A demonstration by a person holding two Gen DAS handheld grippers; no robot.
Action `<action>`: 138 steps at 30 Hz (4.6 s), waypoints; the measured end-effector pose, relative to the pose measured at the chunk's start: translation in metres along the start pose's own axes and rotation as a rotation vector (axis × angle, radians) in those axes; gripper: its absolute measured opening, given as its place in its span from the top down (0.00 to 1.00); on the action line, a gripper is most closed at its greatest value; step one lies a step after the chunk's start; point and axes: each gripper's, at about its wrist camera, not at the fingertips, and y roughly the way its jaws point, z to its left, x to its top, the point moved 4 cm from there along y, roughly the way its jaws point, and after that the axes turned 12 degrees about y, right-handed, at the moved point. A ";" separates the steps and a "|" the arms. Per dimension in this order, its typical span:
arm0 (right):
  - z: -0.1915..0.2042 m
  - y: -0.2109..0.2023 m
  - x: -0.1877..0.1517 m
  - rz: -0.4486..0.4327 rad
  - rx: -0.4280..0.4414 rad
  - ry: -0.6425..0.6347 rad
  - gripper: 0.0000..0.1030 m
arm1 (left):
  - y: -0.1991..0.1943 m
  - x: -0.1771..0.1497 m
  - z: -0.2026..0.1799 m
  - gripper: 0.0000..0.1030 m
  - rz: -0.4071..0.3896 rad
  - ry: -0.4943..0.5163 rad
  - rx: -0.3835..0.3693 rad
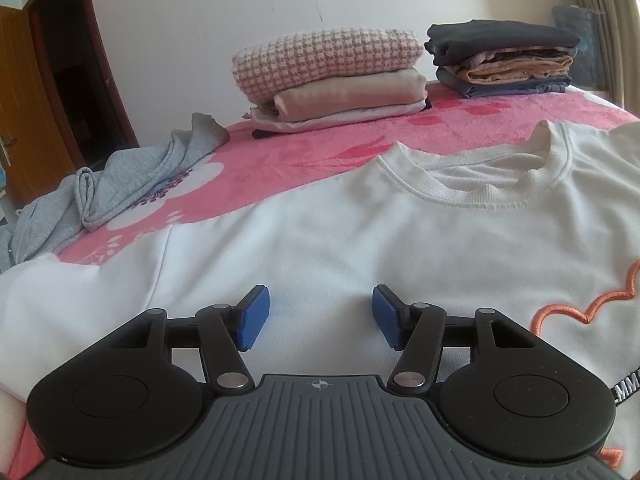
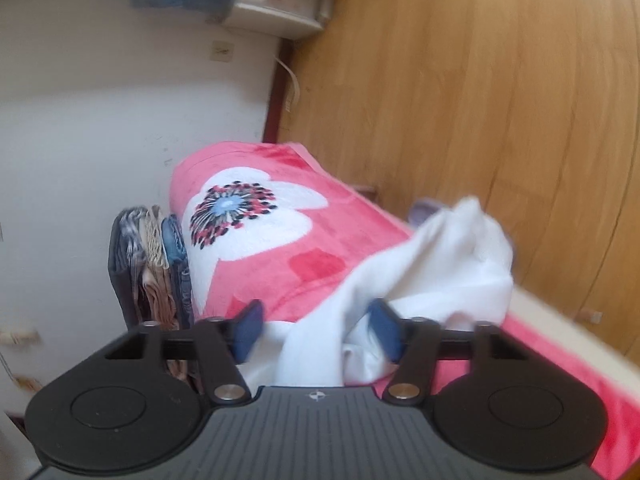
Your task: Fold clothes
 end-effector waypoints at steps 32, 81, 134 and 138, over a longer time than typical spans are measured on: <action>-0.013 -0.104 -0.387 0.389 -0.365 -1.742 0.91 | -0.036 0.005 0.019 0.44 -0.020 -0.122 -0.152; -0.059 -0.135 -0.444 0.611 -0.096 -0.966 0.71 | -0.062 -0.009 0.030 0.44 0.135 -0.313 -0.563; -0.023 -0.089 -0.283 -0.258 -0.356 -1.402 0.72 | -0.065 0.004 0.049 0.96 0.095 -0.248 -0.249; -0.025 -0.087 -0.282 -0.262 -0.358 -1.406 0.72 | -0.049 -0.023 0.043 0.96 0.218 -0.238 -0.264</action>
